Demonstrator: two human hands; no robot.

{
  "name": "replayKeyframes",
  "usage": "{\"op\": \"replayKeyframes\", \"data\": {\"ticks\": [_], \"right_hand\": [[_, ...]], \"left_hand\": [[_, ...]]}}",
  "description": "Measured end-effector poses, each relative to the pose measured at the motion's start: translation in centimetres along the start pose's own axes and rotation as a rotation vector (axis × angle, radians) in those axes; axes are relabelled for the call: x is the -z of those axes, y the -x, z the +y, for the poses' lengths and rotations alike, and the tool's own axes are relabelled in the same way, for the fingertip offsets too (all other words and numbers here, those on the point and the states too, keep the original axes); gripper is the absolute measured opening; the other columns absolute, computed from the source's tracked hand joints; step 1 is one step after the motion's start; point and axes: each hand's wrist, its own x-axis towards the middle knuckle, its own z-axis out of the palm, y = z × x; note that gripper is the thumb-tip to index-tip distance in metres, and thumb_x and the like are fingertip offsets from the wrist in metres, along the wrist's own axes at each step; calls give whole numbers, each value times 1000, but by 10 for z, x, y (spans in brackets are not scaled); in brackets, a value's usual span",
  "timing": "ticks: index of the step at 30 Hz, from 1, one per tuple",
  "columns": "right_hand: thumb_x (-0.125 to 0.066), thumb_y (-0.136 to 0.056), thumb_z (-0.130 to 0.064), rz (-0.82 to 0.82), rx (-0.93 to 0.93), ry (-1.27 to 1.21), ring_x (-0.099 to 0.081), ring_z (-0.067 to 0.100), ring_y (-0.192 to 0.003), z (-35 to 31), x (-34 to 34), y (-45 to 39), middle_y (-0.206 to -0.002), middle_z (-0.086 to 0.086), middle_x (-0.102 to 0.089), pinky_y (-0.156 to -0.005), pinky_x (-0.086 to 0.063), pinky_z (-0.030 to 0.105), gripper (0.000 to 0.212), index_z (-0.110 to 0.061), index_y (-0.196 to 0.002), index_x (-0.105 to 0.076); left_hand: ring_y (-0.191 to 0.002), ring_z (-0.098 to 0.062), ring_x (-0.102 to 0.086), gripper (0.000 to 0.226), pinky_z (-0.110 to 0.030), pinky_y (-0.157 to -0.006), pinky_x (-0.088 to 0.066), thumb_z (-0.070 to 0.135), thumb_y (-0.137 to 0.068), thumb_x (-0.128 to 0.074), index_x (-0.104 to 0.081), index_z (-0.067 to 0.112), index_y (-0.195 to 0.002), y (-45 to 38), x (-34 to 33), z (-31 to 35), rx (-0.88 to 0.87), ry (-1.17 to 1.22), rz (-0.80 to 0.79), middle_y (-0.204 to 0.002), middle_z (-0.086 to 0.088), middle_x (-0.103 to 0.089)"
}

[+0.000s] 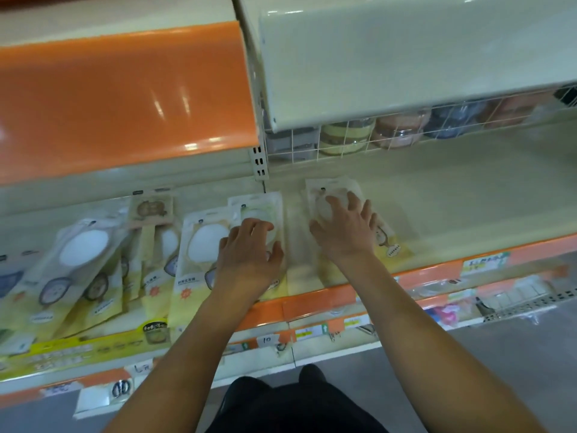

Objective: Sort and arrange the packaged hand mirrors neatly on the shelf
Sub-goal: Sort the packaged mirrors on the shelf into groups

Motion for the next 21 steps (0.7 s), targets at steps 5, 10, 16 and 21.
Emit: {"op": "replayKeyframes", "data": {"ticks": [5, 10, 16, 21], "right_hand": [[-54, -89, -49, 16, 164, -74, -11, 32, -147, -19, 0, 9, -156, 3, -23, -119, -14, 50, 55, -31, -139, -41], [-54, -91, -46, -62, 293, -134, -21, 29, -143, -38, -11, 22, -154, 3, -27, -115, -25, 48, 52, -28, -138, -44], [-54, -90, -44, -164, 434, -157, -24, 27, -140, -65, -30, 40, -152, 2, -29, -114, -26, 46, 53, -27, -139, -44], [-54, -90, -45, -182, 488, -149, -22, 28, -143, -93, -42, 48, -153, 2, -29, -115, -24, 45, 51, -29, -137, -46]], "left_hand": [[-111, -24, -51, 35, -37, -88, -36, 32, -88, -55, -55, 18, -121, 14, 3, -5, 46, -11, 97, -122, 0, -54], [-97, -31, -59, 38, -41, -80, -45, 35, -82, -53, -62, 14, -113, 37, 5, -17, 131, -43, 201, -113, -6, -60], [-92, -37, -62, 38, -45, -73, -50, 36, -83, -53, -63, 11, -109, 69, 15, -42, 270, -86, 235, -109, -10, -63], [-100, -33, -60, 39, -43, -78, -51, 36, -85, -51, -60, 14, -115, 85, 29, -59, 340, -101, 240, -115, -7, -61]]}}
